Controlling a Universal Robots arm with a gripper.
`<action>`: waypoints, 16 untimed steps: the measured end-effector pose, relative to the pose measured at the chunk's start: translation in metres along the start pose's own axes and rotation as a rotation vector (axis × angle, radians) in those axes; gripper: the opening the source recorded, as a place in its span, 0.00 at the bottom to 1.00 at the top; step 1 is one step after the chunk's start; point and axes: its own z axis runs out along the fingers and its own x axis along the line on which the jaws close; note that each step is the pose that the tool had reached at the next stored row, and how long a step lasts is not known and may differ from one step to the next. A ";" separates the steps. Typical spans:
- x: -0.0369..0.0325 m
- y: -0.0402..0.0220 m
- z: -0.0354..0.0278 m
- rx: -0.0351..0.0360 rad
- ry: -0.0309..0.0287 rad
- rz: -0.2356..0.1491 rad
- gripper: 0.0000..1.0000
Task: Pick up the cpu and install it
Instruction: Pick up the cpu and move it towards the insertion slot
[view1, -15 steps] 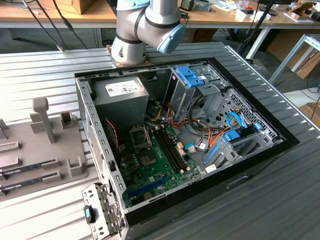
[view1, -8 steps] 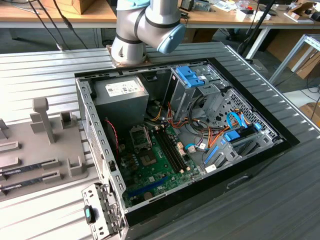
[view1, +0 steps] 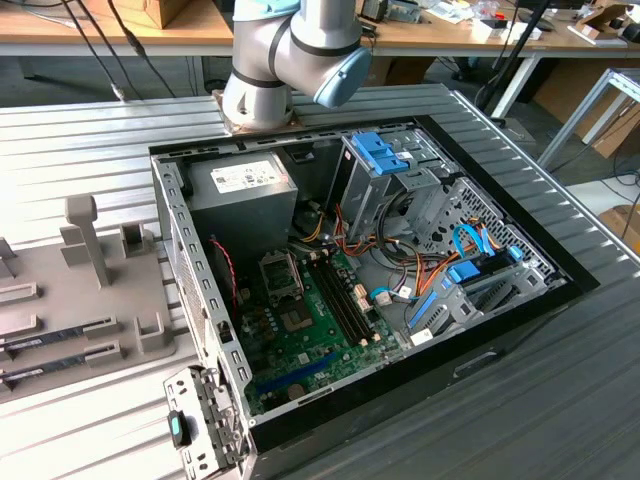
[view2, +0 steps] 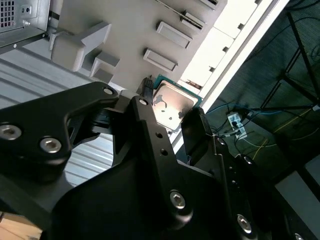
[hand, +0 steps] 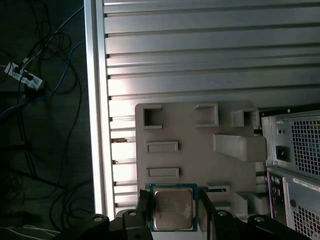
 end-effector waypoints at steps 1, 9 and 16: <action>0.0000 0.0000 -0.0012 0.0001 0.0001 0.000 0.47; -0.0002 0.0003 -0.0089 0.0000 0.0001 0.000 0.47; -0.0004 0.0005 -0.0146 0.0000 0.0000 0.000 0.47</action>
